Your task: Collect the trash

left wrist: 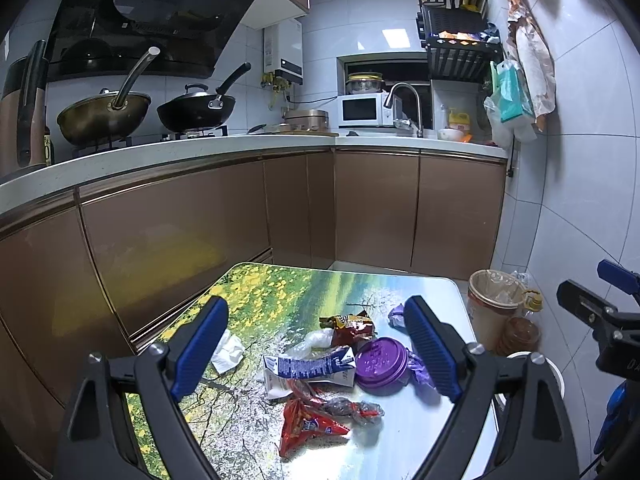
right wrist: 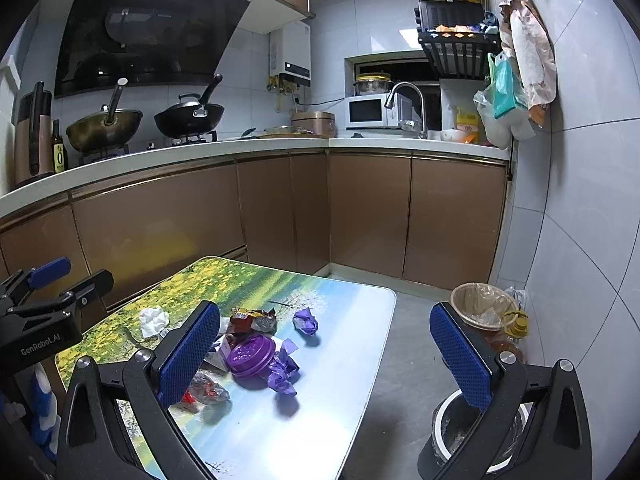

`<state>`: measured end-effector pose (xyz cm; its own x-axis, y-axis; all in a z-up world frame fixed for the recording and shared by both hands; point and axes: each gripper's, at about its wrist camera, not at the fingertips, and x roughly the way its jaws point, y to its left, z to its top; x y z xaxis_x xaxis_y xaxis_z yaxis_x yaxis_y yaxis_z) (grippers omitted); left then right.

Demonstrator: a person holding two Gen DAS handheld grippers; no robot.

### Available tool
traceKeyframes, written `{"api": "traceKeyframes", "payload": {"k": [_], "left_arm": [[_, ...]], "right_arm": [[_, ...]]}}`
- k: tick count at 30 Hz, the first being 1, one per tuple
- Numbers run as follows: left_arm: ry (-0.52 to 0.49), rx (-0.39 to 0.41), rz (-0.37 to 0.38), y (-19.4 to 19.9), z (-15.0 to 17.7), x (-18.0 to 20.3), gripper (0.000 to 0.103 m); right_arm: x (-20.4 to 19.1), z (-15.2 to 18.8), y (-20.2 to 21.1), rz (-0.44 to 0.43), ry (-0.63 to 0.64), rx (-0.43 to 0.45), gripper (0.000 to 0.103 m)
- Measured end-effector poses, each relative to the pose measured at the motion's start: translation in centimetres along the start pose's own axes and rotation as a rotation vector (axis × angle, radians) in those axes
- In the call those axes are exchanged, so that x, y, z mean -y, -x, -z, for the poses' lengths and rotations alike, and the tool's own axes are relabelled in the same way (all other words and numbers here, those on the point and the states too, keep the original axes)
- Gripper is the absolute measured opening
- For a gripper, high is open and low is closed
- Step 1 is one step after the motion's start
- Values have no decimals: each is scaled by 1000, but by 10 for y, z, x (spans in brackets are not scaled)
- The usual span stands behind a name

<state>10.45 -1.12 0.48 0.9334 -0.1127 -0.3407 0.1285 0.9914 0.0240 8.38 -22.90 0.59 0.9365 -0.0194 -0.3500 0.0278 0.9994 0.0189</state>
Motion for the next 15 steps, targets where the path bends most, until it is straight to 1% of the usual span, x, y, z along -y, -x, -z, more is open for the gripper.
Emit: {"api": "traceKeyframes", "payload": {"k": [4,15], "left_arm": [[1,-2,3,-1,1,0,89],[-14,5,-28,8,1,7,89]], "right_arm": [[1,2,-4,-2,-4,-14,103],[3,10,-7,-27,-20,-35,103]]}}
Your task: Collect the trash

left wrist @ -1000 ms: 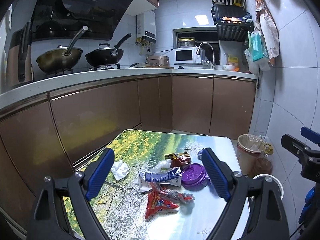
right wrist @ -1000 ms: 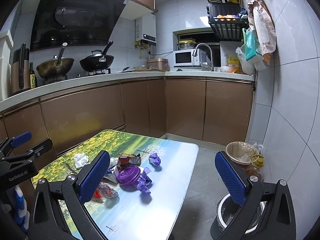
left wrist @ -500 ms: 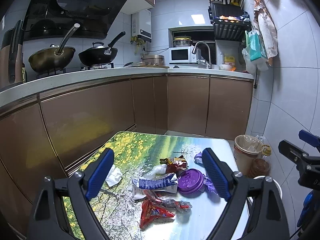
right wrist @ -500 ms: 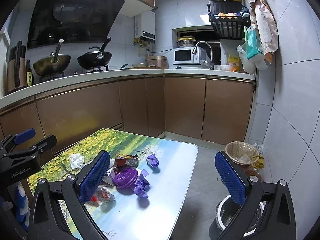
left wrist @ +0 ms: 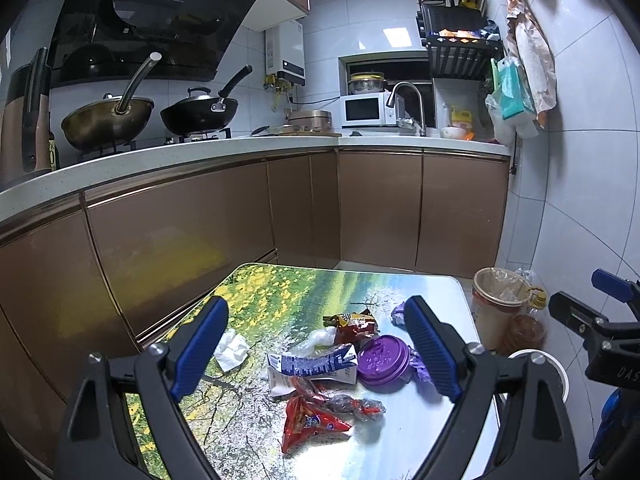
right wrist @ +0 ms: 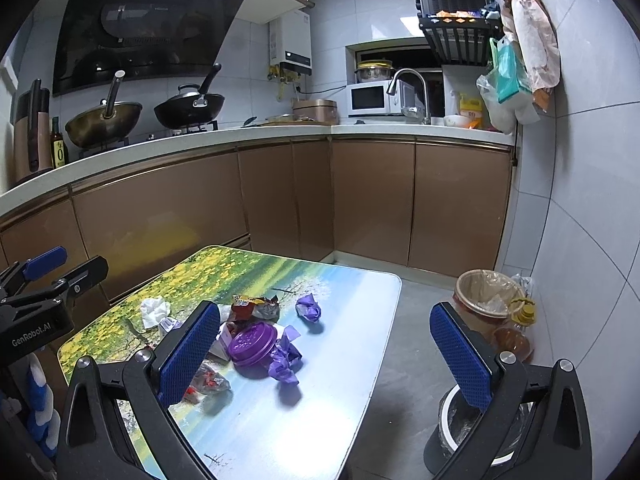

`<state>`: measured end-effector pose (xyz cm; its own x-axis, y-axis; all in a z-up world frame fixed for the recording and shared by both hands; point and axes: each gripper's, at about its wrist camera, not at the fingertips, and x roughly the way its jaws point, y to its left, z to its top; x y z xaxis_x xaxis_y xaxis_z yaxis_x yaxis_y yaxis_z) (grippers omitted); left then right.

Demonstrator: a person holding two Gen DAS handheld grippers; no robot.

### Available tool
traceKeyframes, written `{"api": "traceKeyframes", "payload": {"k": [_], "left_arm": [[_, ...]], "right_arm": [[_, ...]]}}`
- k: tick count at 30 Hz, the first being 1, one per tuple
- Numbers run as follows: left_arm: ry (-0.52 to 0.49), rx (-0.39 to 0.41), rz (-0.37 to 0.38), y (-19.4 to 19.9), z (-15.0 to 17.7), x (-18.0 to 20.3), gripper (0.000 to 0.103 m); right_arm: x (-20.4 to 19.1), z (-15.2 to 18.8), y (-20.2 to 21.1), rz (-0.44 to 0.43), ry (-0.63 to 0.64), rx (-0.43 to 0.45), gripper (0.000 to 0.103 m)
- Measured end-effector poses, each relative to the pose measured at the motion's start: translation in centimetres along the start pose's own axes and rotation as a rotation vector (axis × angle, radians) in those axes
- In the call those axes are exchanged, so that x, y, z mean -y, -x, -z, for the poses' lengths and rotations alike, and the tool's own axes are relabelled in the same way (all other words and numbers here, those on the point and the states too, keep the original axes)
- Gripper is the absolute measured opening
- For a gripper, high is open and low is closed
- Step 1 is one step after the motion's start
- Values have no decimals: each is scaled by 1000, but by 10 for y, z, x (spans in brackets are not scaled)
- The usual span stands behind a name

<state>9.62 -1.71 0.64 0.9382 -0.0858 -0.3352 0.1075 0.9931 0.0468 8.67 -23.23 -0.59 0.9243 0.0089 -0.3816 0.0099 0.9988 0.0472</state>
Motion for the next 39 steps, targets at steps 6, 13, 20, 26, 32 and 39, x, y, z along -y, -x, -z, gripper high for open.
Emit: {"api": "traceKeyframes", "payload": {"k": [6,13,20,26,32,39], "left_arm": [[-6,18,-15,16,-2,4,89],[-3,39,-45,33,-1,4,89],[9,10,-51,31,3,-4,89],[57,-112,-37,1,23,-31,89],[76,-207,2,-26,54,-60,89],[88,-344,175,-60,91,-72,85]], "right_arm": [[2,-1,13,-18,-6,20,103],[2,0,27,-32,-2,37,103],[-2,1,32,-41,11,43,103],[-4,8,12,-66,29,-19,102],[-6,26,-35,-122,32,-150,89],[-12,53,-96,-202,29,-311,72]]}}
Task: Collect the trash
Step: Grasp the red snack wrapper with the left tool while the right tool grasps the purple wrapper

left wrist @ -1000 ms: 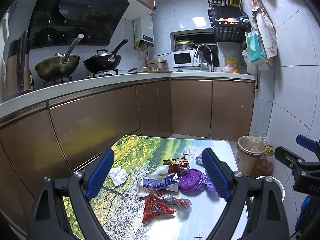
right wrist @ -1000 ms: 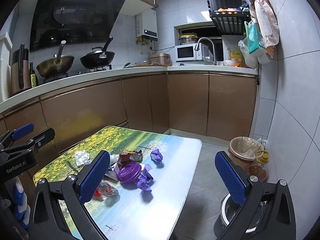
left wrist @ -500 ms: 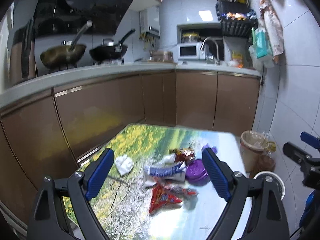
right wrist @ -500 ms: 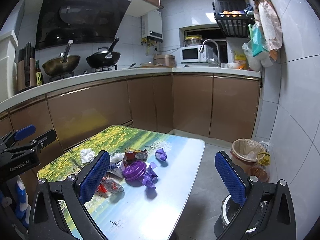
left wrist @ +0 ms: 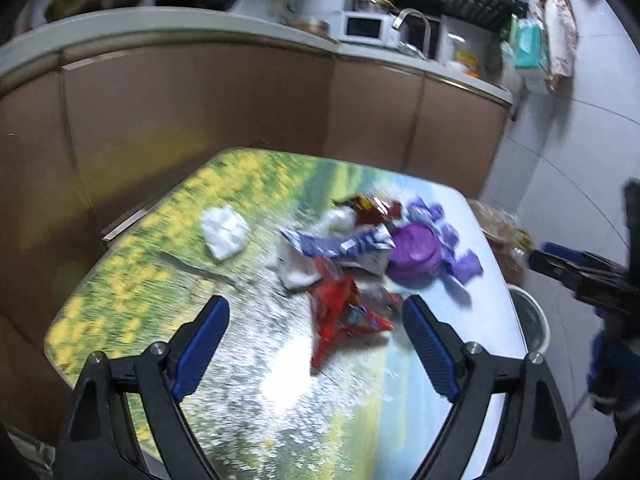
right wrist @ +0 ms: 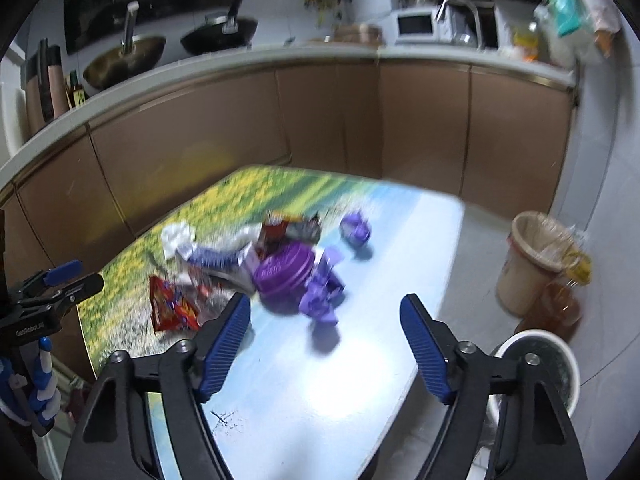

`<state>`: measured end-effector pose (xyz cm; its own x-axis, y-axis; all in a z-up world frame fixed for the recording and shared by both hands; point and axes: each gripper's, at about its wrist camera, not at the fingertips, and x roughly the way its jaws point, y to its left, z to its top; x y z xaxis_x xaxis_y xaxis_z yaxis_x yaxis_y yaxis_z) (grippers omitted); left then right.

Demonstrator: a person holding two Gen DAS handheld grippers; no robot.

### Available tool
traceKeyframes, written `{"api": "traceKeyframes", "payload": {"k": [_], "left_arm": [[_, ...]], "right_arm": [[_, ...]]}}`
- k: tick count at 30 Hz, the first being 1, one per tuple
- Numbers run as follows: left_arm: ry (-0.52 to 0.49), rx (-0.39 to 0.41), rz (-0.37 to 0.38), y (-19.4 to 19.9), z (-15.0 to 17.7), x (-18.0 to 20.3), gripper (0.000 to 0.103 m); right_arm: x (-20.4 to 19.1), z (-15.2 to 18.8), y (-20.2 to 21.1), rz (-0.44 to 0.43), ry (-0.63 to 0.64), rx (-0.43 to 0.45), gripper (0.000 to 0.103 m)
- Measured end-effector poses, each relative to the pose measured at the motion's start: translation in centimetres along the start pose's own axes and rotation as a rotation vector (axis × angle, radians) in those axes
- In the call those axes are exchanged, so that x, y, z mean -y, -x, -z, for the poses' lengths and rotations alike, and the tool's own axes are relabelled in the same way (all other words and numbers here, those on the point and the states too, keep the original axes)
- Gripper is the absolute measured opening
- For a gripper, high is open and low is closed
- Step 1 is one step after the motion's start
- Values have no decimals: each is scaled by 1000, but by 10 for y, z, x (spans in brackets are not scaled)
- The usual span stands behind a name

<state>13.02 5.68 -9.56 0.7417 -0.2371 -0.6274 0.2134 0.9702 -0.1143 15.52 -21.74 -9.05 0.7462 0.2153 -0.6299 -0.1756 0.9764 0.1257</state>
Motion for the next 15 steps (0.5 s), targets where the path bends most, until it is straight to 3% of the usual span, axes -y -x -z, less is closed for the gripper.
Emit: {"api": "traceKeyframes", "payload": {"k": [7,12,15], "left_arm": [[-44,-84,63,-43,-2,13,72],[-2,-158,80,-75,-1,10,46],[24,-185,95,-82,4,5,39]], "right_arm": [[-2,-4,-49,-40,25,-90,72],[0,-11,-83,-58,37,-135,72],[4,-12,-101,-71,26,-167,68]]}}
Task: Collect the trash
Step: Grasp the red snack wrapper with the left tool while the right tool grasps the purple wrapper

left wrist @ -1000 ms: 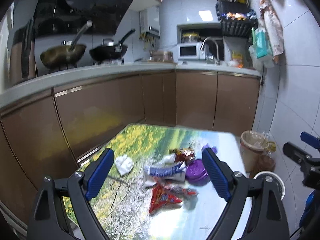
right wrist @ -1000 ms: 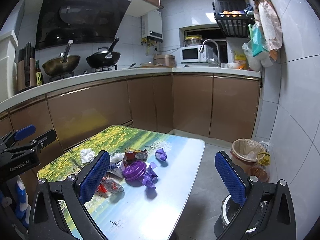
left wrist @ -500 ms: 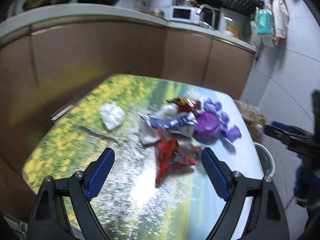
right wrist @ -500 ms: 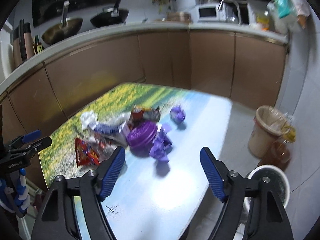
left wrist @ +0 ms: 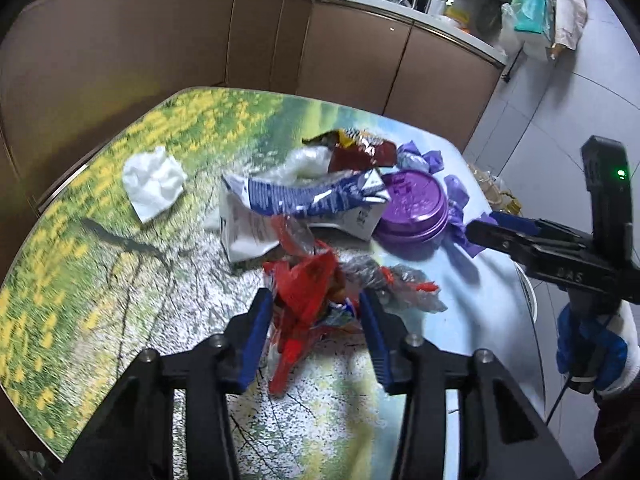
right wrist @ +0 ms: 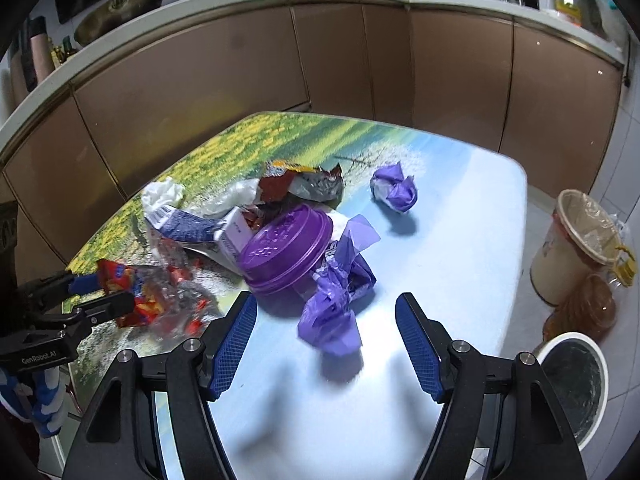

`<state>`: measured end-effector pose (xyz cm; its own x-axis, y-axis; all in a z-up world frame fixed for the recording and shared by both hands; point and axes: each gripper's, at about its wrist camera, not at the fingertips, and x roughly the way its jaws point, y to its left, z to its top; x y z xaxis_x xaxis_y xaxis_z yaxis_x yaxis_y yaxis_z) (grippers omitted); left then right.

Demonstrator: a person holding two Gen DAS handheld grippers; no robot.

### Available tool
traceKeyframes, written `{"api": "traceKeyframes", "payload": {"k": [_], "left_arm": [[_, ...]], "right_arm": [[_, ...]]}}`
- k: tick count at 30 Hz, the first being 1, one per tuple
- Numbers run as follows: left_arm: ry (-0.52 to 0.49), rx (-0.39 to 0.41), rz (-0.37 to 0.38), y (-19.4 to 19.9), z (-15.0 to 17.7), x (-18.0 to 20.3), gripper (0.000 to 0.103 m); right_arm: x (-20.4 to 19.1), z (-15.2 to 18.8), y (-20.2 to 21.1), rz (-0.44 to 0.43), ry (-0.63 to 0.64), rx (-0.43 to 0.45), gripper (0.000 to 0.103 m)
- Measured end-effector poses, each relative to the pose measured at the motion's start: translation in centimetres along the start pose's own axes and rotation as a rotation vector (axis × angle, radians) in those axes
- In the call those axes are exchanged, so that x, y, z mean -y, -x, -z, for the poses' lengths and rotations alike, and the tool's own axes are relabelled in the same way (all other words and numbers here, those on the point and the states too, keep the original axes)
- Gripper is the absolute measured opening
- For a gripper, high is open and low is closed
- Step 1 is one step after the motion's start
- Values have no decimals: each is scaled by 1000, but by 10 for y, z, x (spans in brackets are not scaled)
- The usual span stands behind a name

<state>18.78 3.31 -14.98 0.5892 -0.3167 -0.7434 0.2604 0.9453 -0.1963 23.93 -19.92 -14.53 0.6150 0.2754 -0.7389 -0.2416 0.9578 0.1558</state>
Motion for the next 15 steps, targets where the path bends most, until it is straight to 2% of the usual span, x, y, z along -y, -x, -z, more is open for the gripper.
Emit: {"api": "traceKeyframes", "payload": {"k": [1,3,4,5,6,10,15], "left_arm": [[7,1,7,0,1,-1,36],[15,0,18,2,2,-3,25],[17,-1,17,3,2,-3,24],[19,-2,15,4,3,-4,21],[22,-1,9,6,5,-4,18],[22,11,-17,20,10,-4,16],[25,40,-69,45,12,0,15]], "right_arm": [[2,-1,-5,-4,-3,-11,66],[4,-1,-14,-14,-8,-36,51],[6,1,-16,-23,-12,-45,45],[7,2,-19,-41,-21,-57,32],[8,4,-20,-52,-27,-65,24],[9,10,-15,-77,-26,-54,18],[9,17,10,-112,-16,-10,18]]}}
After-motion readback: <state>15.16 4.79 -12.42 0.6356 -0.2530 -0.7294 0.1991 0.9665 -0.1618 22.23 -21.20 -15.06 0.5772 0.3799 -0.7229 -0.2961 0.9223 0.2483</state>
